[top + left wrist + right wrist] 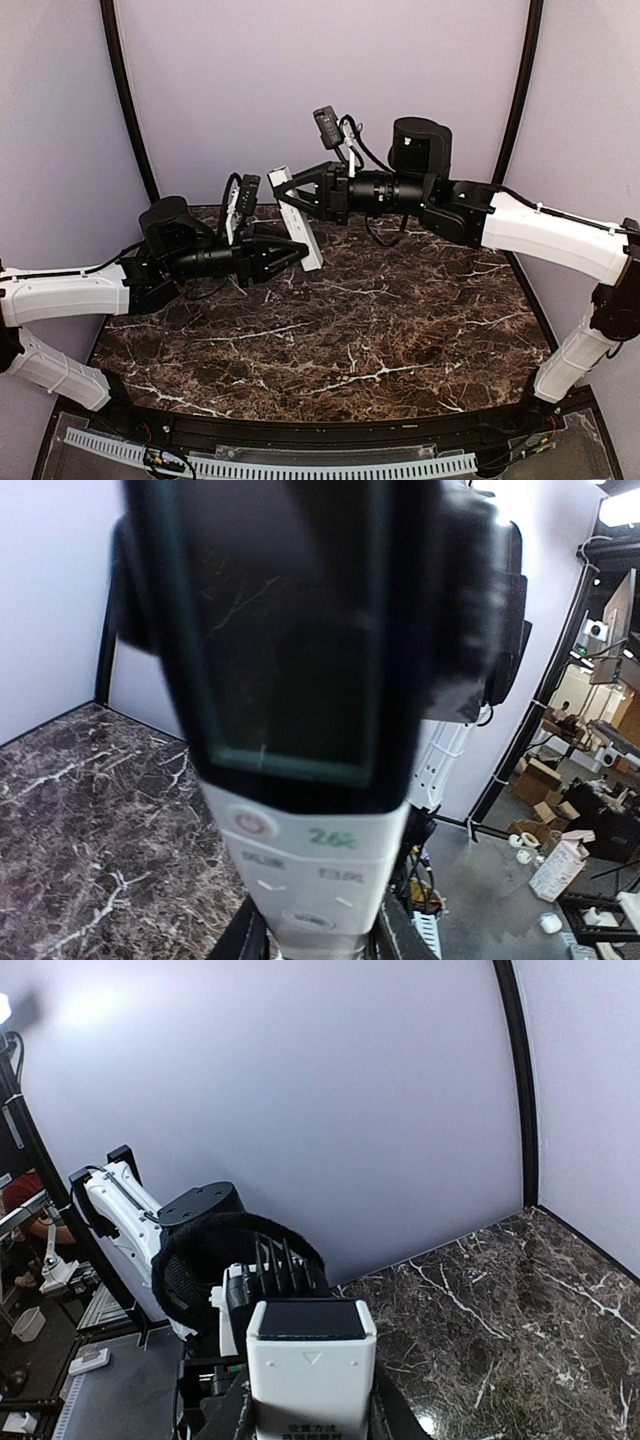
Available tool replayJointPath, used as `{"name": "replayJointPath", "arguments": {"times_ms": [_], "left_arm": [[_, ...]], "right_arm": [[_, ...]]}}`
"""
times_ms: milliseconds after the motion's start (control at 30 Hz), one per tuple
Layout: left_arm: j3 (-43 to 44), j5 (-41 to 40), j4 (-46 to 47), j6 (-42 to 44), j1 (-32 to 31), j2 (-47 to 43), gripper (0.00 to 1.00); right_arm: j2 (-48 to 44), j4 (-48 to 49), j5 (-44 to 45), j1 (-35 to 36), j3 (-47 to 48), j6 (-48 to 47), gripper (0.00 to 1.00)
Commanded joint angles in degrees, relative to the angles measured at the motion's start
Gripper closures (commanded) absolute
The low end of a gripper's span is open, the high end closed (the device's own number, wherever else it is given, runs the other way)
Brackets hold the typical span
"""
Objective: Load the batteries into the remote control
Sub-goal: Pass from the right arm to the left, then place the remote control at the center of the board.
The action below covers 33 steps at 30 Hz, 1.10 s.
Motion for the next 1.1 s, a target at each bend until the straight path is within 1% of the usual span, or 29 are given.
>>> {"name": "replayJointPath", "arguments": {"times_ms": [0, 33, 67, 100, 133, 200, 367, 467, 500, 533, 700, 733, 767, 800, 833, 867, 900, 933, 1000, 1033, 1067], "left_arm": [[1.4, 0.96, 1.89, -0.15, -0.28, -0.32, 0.78], [1.08, 1.04, 2.12, -0.09, -0.31, -0.51, 0.81], [0.95, 0.96, 2.36, 0.06, -0.32, -0.6, 0.88], [0.79, 0.91, 2.31, 0.15, -0.33, -0.77, 0.92], [0.86, 0.81, 2.01, 0.43, -0.28, -0.88, 0.98], [0.97, 0.65, 1.39, 0.64, -0.32, -0.94, 1.0], [0.92, 0.0, -0.35, 0.94, -0.32, -1.38, 1.0], [0.98, -1.57, -2.81, 1.4, -0.31, -2.1, 1.0], [1.03, -2.01, -4.13, 1.77, -0.3, -2.27, 1.0], [1.07, -2.74, -4.84, 1.93, -0.27, -2.62, 1.0], [2.23, -5.37, -13.55, 4.06, -0.33, -3.9, 1.0], [2.36, -6.48, -14.78, 4.43, -0.33, -4.01, 1.0], [2.9, -7.01, -17.6, 5.13, -0.33, -4.11, 1.0], [3.27, -8.71, -19.49, 6.2, -0.33, -4.07, 1.0], [4.58, -9.76, -23.87, 6.86, -0.33, -3.71, 1.0], [5.65, -12.52, -27.02, 8.48, -0.33, -3.34, 1.0], [8.01, -14.34, -34.2, 9.23, -0.26, -2.25, 1.0], [9.47, -18.61, -37.98, 10.61, -0.3, -1.42, 1.0], [13.7, -24.16, -52.38, 12.21, -0.32, 1.77, 1.0], [16.39, -27.15, -55.43, 12.63, -0.33, 4.35, 1.0], [17.57, -28.12, -60.98, 13.15, -0.33, 5.7, 1.0]], "right_arm": [[-1.71, 3.62, -1.01, -0.23, -0.7, 0.76, 1.0], [-1.79, 3.64, -1.11, -0.27, -0.79, 0.76, 1.0], [-1.76, 3.65, -1.1, -0.23, -0.83, 0.76, 1.0], [-1.75, 3.57, -1.1, -0.22, -0.9, 0.76, 1.0], [-1.69, 3.56, -1.17, -0.22, -0.92, 0.76, 1.0], [-1.65, 3.47, -1.12, -0.22, -1.08, 0.76, 1.0], [-2.01, 3.12, -0.36, -0.23, -1.69, 0.38, 0.99], [-2.35, 2.53, 0.83, -0.39, -2.38, 0.03, 0.72], [-2.44, 2.39, 1.45, -0.47, -2.84, -0.02, 0.61], [-2.53, 2.29, 1.75, -0.68, -3.24, -0.08, 0.53], [-3.34, 1.93, 2.15, -2.52, -5.28, 0.61, 0.23], [-3.61, 1.86, 2.11, -2.95, -5.66, 0.76, 0.15], [-3.93, 1.52, 2.26, -3.28, -5.97, 0.79, 0.06], [-4.28, 0.93, 2.7, -3.66, -6.16, 0.64, 0.02], [-4.67, -0.23, 3.72, -3.97, -6.22, 0.49, 0.01], [-5.29, -1.56, 5.47, -4.32, -6.35, 0.36, 0.01], [-5.93, -3.07, 7.41, -4.71, -6.56, 0.14, 0.01], [-6.88, -4.77, 9.94, -5.06, -6.82, -0.06, 0.01], [-8.44, -8.86, 15.95, -5.57, -7.34, -0.33, 0.01], [-9.14, -10.81, 18.94, -5.79, -7.54, -0.53, 0.01], [-9.8, -12.8, 21.51, -5.92, -7.7, -0.6, 0.01]]}}
